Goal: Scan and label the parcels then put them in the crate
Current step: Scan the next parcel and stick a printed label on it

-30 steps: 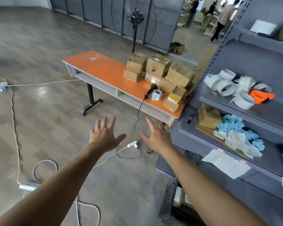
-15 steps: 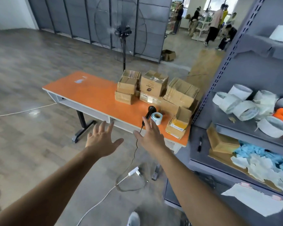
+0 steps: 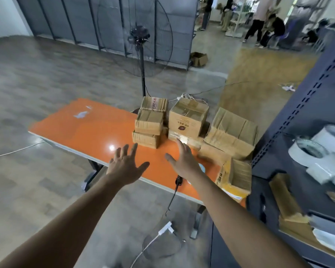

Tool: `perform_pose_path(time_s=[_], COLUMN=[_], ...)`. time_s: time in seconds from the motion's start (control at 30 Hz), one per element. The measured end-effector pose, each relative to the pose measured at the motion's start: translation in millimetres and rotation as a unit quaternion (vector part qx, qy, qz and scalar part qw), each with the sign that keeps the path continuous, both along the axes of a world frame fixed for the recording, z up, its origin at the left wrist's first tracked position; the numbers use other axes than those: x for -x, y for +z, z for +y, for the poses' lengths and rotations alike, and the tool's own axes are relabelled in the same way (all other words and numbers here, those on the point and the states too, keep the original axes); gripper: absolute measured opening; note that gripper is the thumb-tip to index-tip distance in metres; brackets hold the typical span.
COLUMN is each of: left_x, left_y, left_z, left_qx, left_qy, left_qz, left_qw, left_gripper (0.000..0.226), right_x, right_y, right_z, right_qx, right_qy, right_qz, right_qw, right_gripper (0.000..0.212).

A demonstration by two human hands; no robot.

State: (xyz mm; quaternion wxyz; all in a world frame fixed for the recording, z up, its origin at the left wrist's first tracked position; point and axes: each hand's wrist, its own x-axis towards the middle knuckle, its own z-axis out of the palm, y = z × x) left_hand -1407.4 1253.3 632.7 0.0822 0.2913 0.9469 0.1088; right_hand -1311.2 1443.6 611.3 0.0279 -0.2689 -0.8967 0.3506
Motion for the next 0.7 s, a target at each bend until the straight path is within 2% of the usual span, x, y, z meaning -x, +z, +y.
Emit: perform_pose_path(time_s=[0.13,0.3,0.5,0.7], left_x=[58,139,218,263], left_y=[-8,-20,-34,-51], left_z=[32,67,89,104], left_qx=[-0.002,-0.026,-0.026,-0.075], left_qy=[-0.033,-0.089,-0.125,-0.131], left_qz=[0.000,-0.019,-0.097,-0.190], left_qw=[0.999,0.996,0.987,0.970], left_gripper=[0.086,0.084,0.082,0.081], right_x=[43,102,166,207], right_y=[-7,-8,-2,-7], right_z=[18,29,24,21], right_qx=[-0.014,0.015,0.033,0.050], right_qy=[-0.019,-0.047,-0.108,-0.163], right_qz=[-0.001,-0.026,-0.055,-0.091], right_qw=[1.000,0.998,0.992,0.981], right_gripper=[0.077,0.073,0.074,0.070])
